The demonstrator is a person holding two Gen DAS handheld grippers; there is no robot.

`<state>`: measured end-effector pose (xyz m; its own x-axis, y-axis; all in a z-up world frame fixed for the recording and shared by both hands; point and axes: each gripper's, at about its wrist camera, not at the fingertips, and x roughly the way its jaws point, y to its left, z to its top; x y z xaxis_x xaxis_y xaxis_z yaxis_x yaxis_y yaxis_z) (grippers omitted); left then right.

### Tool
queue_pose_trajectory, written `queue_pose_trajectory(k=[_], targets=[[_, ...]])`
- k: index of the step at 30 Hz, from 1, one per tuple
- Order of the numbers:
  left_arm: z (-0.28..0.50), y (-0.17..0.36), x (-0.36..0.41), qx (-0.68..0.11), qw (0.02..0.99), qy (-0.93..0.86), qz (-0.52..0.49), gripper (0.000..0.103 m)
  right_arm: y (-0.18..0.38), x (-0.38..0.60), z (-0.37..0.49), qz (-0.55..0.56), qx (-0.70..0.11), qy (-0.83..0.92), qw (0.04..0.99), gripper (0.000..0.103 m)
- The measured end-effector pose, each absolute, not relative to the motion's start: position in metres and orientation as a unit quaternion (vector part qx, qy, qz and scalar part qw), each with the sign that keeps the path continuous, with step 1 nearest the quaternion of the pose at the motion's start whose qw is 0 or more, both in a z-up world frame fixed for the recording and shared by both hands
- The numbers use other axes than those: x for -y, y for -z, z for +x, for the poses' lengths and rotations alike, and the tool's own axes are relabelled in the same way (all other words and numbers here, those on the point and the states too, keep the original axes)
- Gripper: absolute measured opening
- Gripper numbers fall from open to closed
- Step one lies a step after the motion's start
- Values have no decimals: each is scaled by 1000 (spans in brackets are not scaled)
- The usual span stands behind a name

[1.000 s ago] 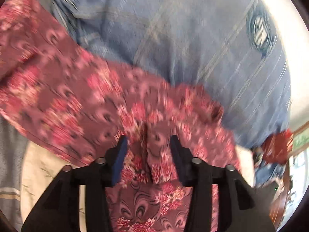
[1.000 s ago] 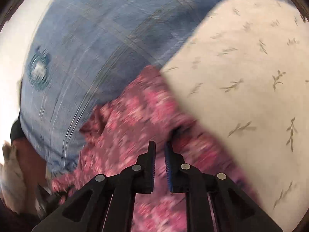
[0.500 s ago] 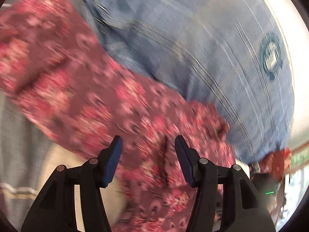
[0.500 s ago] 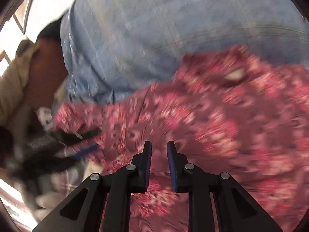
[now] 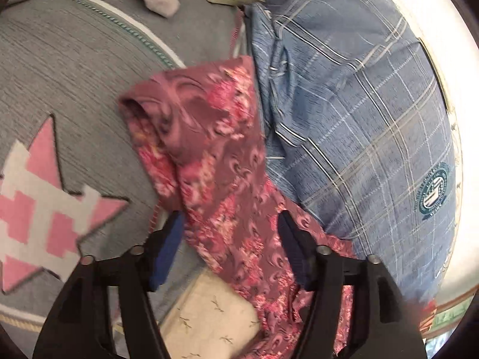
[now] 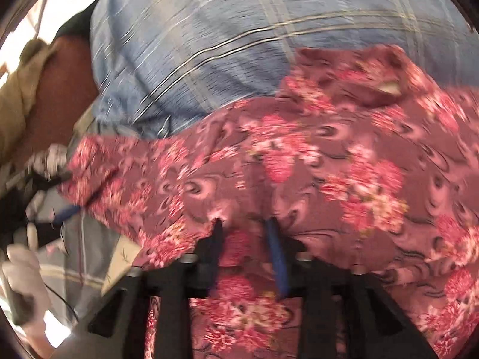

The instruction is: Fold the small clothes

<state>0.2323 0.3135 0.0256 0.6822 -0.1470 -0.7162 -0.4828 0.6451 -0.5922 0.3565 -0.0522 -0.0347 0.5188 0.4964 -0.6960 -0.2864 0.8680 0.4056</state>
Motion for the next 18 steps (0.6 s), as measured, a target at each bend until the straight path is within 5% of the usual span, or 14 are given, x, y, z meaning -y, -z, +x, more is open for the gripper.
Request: queue_pose_trajectory(k=[2, 11, 18], targets=[[234, -20, -315, -390, 813, -102, -419, 71, 34, 49, 354, 111, -428, -234, 866, 51], [264, -8, -296, -380, 820, -116, -412, 72, 38, 60, 356, 150, -421, -251, 859, 51], [239, -7, -328, -359, 765, -55, -531, 68, 39, 66, 353, 162, -417, -258, 856, 51]])
